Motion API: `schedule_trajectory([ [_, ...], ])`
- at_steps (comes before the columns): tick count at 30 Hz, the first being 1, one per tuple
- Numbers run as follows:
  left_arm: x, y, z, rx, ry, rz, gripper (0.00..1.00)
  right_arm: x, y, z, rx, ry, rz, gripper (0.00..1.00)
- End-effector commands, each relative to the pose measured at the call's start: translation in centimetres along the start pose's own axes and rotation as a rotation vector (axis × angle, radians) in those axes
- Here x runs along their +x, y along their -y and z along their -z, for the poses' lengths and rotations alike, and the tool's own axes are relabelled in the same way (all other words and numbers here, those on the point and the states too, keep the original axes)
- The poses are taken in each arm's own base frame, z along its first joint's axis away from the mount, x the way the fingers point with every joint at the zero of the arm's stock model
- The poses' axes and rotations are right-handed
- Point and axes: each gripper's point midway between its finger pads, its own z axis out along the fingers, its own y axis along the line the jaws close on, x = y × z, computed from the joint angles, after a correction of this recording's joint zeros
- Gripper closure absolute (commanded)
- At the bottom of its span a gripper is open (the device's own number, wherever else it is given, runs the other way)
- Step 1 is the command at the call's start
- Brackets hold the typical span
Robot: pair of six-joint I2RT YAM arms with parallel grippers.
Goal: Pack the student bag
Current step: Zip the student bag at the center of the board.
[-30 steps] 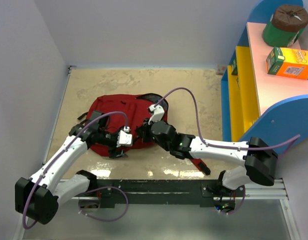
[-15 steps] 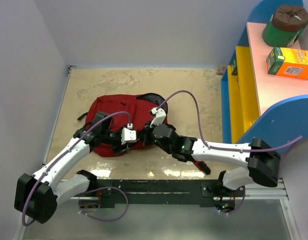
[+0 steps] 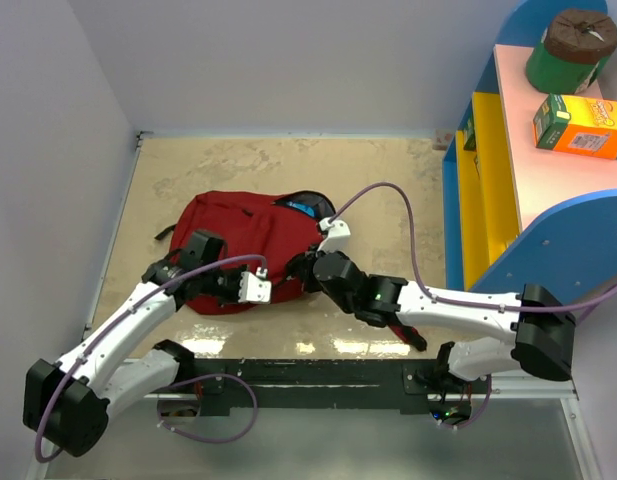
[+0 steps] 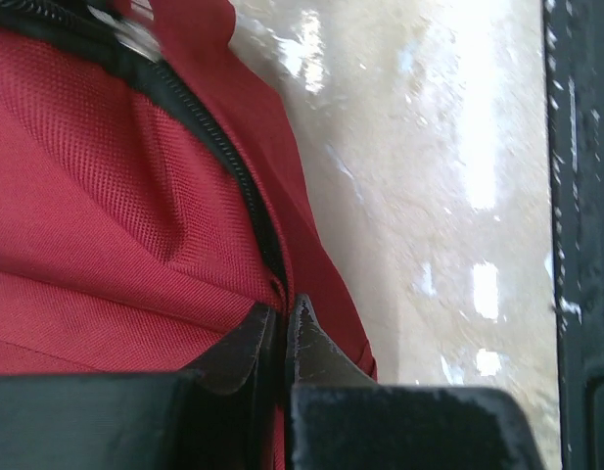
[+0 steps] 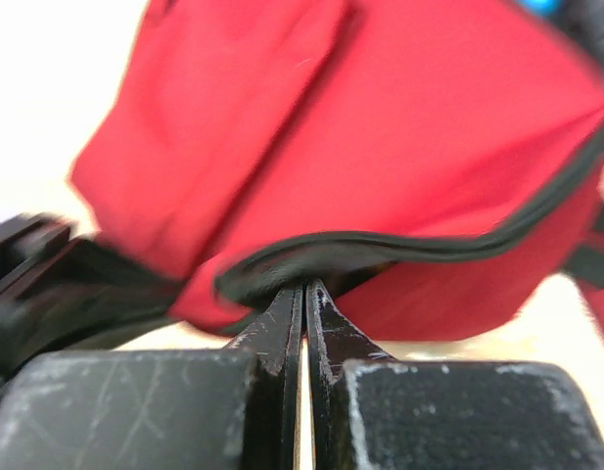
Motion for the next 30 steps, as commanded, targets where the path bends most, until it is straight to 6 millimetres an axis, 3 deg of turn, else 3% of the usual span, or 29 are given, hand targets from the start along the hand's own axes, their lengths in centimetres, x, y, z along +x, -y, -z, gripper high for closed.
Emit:
schedule_trajectory([
  [1, 0.5, 4.0, 1.9, 0.151, -0.065, -0.103, 1.00, -5.6, 4.0, 0.4, 0.179, 0.160, -0.002, 1.00],
  [5, 0.7, 5.6, 3.1, 0.196, -0.087, -0.174, 1.00, -8.0, 7.4, -0.2, 0.273, 0.206, 0.013, 1.00],
  [11, 2.2, 7.2, 4.5, 0.228, -0.159, -0.246, 1.00, -10.2, 10.9, -1.1, 0.374, 0.219, 0.052, 1.00],
  [17, 3.3, 7.5, 5.3, 0.202, -0.209, -0.298, 1.00, -10.9, 13.6, -2.1, 0.484, 0.205, 0.125, 1.00],
  [20, 3.3, 6.9, 5.5, 0.163, -0.221, -0.291, 1.00, -11.0, 12.8, -1.7, 0.435, 0.196, 0.119, 1.00],
  [21, 2.6, 5.8, 5.4, 0.107, -0.206, -0.268, 0.68, -11.0, 12.5, -1.3, 0.405, 0.204, 0.108, 1.00],
  [22, 2.0, 5.1, 5.4, 0.073, -0.190, -0.244, 0.48, -10.3, 11.4, -1.4, 0.331, 0.174, 0.091, 1.00],
  [23, 1.1, 4.1, 5.4, 0.033, -0.171, -0.219, 0.37, -9.2, 11.3, -1.4, 0.299, 0.147, 0.085, 1.00],
  [24, -1.0, 2.4, 5.9, -0.034, -0.112, -0.181, 0.27, -8.9, 10.5, -1.2, 0.256, 0.142, 0.067, 1.00],
  [26, -3.3, 0.6, 6.1, -0.079, -0.051, -0.115, 0.11, -6.7, 8.0, -1.2, 0.136, 0.099, 0.040, 1.00],
  [27, -6.0, -0.8, 6.8, -0.125, 0.031, -0.059, 0.10, -6.0, 7.0, -0.8, 0.100, 0.087, 0.035, 1.00],
  [29, -7.9, -1.1, 6.8, -0.084, 0.092, -0.012, 0.08, -3.5, 4.4, -0.1, 0.004, 0.040, 0.032, 1.00],
  [30, -10.0, -1.6, 7.2, -0.083, 0.166, 0.032, 0.08, -3.3, 3.3, 0.2, -0.040, 0.046, 0.013, 1.00],
])
